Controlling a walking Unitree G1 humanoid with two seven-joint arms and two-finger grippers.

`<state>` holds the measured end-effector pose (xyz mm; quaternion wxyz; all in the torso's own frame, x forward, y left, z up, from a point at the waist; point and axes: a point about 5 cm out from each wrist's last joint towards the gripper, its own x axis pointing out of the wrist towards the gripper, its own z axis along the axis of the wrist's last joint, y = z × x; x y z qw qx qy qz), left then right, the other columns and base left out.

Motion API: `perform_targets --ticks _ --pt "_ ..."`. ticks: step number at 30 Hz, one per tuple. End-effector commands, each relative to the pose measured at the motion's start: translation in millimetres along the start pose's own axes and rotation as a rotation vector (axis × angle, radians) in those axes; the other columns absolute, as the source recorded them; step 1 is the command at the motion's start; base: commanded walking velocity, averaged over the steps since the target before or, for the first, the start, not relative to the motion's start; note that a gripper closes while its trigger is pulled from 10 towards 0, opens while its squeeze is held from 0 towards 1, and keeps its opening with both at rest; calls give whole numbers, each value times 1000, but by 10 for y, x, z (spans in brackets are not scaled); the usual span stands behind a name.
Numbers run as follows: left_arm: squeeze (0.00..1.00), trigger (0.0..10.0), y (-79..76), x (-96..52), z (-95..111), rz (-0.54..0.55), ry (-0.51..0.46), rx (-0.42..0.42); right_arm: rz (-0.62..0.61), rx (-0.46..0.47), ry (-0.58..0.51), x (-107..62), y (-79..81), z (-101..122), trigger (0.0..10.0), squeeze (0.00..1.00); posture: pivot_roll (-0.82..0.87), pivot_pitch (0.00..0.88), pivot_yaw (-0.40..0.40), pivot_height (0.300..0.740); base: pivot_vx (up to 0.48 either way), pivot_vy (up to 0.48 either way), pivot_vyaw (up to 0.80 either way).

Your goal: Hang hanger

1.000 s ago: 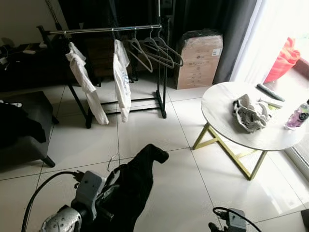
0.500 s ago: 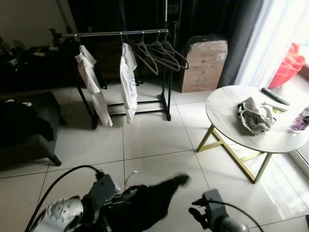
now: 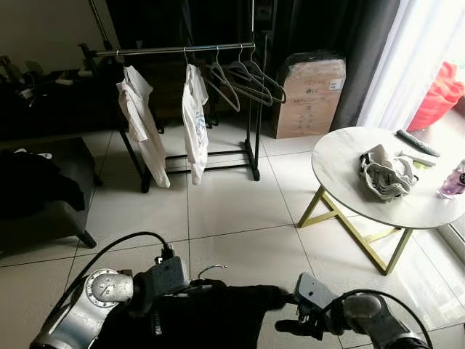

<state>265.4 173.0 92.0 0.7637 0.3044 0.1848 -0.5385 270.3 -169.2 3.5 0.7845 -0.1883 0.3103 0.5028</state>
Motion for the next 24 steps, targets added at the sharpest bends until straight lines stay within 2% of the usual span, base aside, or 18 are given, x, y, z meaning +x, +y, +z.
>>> perform_targets --ticks 1,6,8,12,15,18,23,24 --pt "0 10000 76 -56 101 7 -52 26 -16 -12 20 49 28 -4 10000 0 4 111 47 740 0 0 0" --pt "0 10000 72 -146 152 -54 -68 60 -172 -46 75 61 -72 13 10000 0 13 116 50 740 0 0 0" --pt "0 10000 66 -154 154 -62 -67 66 -191 -54 90 56 -87 8 10000 0 13 116 50 740 0 0 0" --pt "0 10000 9 -228 141 -152 -39 118 -351 -34 101 -6 -224 35 10000 0 18 115 49 740 0 0 0" --pt "0 10000 1 -271 115 -178 -11 132 -394 -44 108 -36 -262 29 10000 0 17 115 49 740 0 0 0" --pt "0 10000 24 -297 118 -174 -6 138 -396 -40 142 -73 -265 -42 10000 0 16 116 49 740 0 0 0" --pt "0 10000 53 -303 148 -165 -13 151 -268 -20 176 -61 -147 -164 10000 0 20 116 49 740 0 0 0" --pt "0 10000 54 -304 149 -165 -13 152 -253 -17 178 -59 -134 -173 10000 75 20 116 49 740 0 0 0"
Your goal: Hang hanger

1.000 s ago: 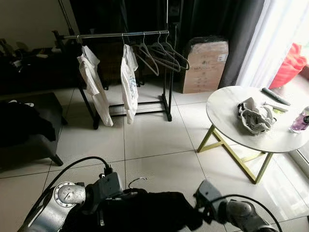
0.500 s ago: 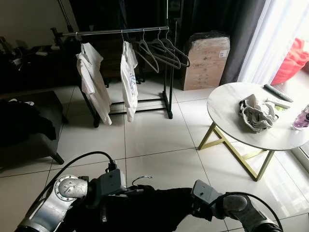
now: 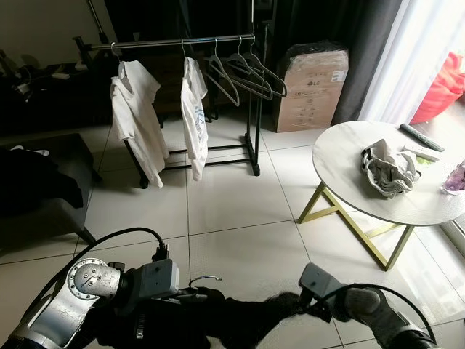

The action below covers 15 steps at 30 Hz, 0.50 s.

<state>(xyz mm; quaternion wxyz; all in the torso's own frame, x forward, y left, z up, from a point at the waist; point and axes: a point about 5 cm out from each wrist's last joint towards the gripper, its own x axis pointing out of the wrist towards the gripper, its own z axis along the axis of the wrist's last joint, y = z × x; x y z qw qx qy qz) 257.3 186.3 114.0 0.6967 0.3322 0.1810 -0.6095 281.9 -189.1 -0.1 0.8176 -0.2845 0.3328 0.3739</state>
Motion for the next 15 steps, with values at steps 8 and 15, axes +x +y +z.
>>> perform_targets --ticks 8,15 --pt "0 10000 47 -38 89 1 -19 49 128 2 76 -7 140 -177 10000 1000 22 110 51 740 0 0 0" --pt "0 10000 56 -29 124 1 -28 56 147 24 94 26 198 -197 10000 0 28 100 51 740 0 0 0"
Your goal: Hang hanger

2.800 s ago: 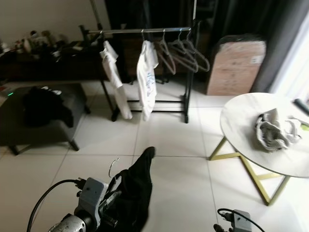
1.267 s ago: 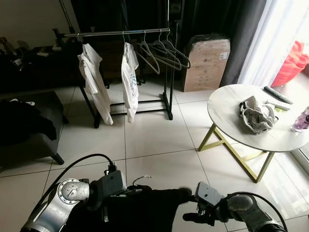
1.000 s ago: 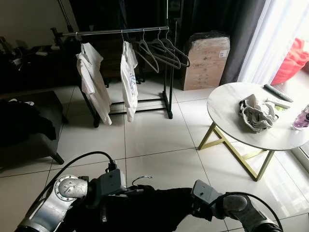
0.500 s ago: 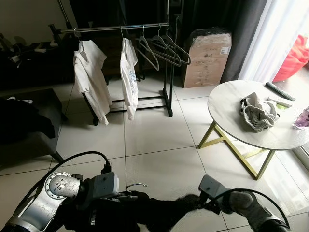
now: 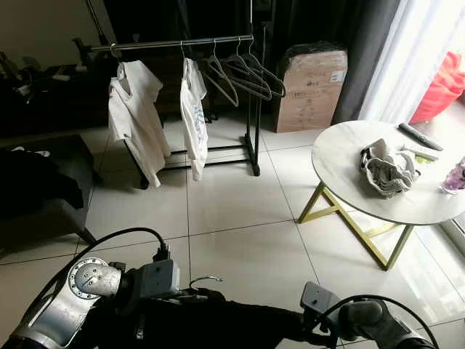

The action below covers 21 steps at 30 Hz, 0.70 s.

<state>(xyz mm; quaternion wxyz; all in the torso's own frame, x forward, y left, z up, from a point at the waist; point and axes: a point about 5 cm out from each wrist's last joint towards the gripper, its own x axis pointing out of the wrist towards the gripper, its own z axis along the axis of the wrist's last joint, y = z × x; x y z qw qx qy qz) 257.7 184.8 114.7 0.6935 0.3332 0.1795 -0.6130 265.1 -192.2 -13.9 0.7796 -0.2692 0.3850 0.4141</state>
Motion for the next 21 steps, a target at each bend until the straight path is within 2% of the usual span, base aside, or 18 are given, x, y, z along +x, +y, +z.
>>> perform_targets --ticks 1,7,13,14,15,16,21 --pt "0 10000 49 -34 112 7 -27 49 13 16 15 36 54 -28 10000 0 28 100 51 740 0 0 0" --pt "0 10000 30 -8 148 -5 -40 58 5 68 -10 139 148 35 10000 0 38 86 52 740 0 0 0" --pt "0 10000 26 -1 158 -10 -43 63 -33 102 -21 166 152 54 10000 0 41 79 50 740 0 0 0" --pt "0 10000 23 2 158 -10 -42 64 -41 108 -25 163 143 55 2510 0 41 79 50 740 0 0 0" --pt "0 10000 21 2 159 -10 -43 64 -47 113 -26 161 137 55 2510 0 41 77 50 740 0 0 0" --pt "0 10000 20 4 159 -10 -43 64 -49 116 -27 159 134 53 0 0 41 77 50 740 0 0 0" --pt "0 10000 16 7 162 -12 -42 64 -52 90 -5 147 130 17 0 0 41 77 50 740 0 0 0"
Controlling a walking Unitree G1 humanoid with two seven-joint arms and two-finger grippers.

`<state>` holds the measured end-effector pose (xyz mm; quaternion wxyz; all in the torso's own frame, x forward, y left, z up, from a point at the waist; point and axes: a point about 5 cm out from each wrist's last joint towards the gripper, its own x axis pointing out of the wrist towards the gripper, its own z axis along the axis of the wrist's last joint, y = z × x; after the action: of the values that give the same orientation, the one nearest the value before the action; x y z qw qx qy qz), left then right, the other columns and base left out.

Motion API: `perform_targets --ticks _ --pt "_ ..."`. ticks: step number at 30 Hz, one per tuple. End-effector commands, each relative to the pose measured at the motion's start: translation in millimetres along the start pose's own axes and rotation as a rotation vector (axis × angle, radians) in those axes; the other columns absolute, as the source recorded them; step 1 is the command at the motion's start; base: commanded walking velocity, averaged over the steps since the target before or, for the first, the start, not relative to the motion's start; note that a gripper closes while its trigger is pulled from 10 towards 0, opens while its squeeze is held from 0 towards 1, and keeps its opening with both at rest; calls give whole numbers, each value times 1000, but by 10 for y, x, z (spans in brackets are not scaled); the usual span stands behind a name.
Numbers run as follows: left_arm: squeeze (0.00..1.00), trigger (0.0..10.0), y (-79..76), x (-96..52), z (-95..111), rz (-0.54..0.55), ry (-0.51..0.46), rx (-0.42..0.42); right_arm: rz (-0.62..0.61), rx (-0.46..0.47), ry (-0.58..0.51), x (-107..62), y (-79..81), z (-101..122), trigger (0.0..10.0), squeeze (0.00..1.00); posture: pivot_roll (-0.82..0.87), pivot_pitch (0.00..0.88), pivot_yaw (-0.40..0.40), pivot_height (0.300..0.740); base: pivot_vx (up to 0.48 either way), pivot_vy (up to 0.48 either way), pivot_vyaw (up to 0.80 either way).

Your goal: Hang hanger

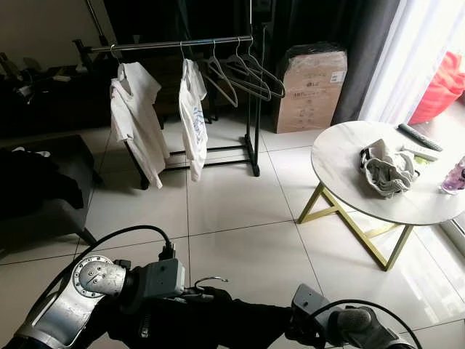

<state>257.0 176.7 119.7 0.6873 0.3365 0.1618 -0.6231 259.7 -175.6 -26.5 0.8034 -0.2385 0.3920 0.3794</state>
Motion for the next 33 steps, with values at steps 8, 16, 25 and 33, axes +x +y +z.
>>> perform_targets --ticks 8,16,25,33 --pt "0 10000 28 -6 88 0 -23 35 -10 0 10 1 5 -30 0 0 40 80 49 740 0 0 0" --pt "0 10000 29 1 107 4 -31 33 -16 7 5 11 17 -29 0 0 43 89 49 740 0 0 0" --pt "0 10000 50 -27 141 7 -41 36 -25 6 10 6 8 -42 0 0 43 92 50 740 0 0 0" --pt "0 10000 26 -108 138 -23 -26 44 -44 -26 58 -50 -50 -135 0 0 45 94 47 740 0 0 0"
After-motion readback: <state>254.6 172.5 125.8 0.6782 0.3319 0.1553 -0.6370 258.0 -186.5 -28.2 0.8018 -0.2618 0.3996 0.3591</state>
